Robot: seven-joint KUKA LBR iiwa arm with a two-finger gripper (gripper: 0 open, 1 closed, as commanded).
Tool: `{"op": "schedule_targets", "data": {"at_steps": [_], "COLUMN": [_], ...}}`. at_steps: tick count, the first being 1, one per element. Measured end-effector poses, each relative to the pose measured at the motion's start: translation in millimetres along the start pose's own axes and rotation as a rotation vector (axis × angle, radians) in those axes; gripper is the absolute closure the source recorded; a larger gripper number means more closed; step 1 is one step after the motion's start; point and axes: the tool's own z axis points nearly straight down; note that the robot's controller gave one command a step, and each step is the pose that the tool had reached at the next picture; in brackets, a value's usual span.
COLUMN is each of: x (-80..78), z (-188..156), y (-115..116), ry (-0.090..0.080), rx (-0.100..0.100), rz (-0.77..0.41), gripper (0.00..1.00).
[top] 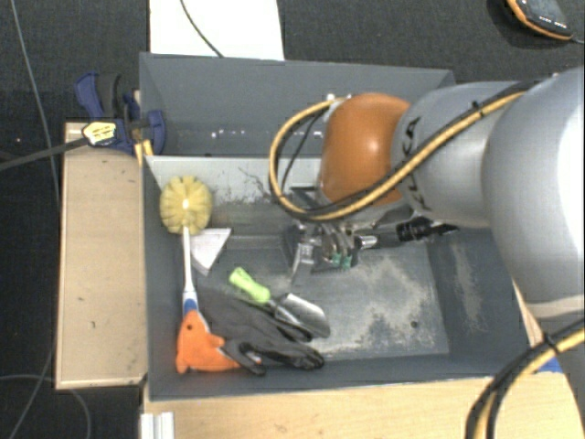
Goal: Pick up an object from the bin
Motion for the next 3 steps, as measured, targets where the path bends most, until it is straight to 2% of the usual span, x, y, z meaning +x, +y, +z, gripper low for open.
{"op": "schedule_targets", "data": {"at_steps": [3], "x": [-1.0], "z": [-34], "y": [0], "ry": [-0.003], "rx": [-0.002], "rz": [-0.001], "gripper": [1.00]}}
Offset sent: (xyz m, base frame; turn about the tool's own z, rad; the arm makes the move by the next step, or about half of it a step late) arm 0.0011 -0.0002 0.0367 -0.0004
